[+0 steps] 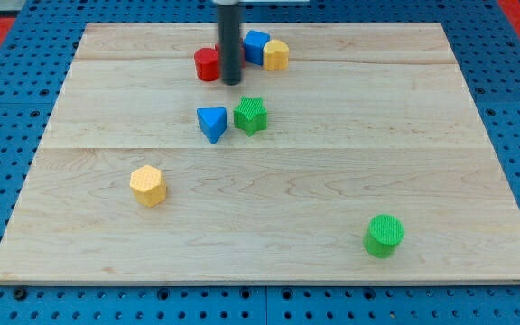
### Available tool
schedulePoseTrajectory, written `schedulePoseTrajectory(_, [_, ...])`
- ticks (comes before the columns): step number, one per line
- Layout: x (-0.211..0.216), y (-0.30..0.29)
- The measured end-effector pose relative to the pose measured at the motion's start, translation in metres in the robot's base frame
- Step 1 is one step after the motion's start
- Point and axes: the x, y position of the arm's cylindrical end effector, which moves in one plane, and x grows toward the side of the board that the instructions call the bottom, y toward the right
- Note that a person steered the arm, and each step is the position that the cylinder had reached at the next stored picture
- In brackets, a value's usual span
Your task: Move the red circle into the red star
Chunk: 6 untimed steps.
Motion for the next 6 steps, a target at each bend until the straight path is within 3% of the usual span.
schedulePoseTrajectory(1, [0.0,-0.069])
schedulePoseTrajectory(2, [-0.005,-0.004])
schedulePoseTrajectory(3, [-0.045,0.035])
schedulePoseTrajectory(4, [-0.037,0.036])
schedulePoseTrajectory(5, [-0.001,0.023])
schedulePoseTrajectory(6, [-0.002,-0.052])
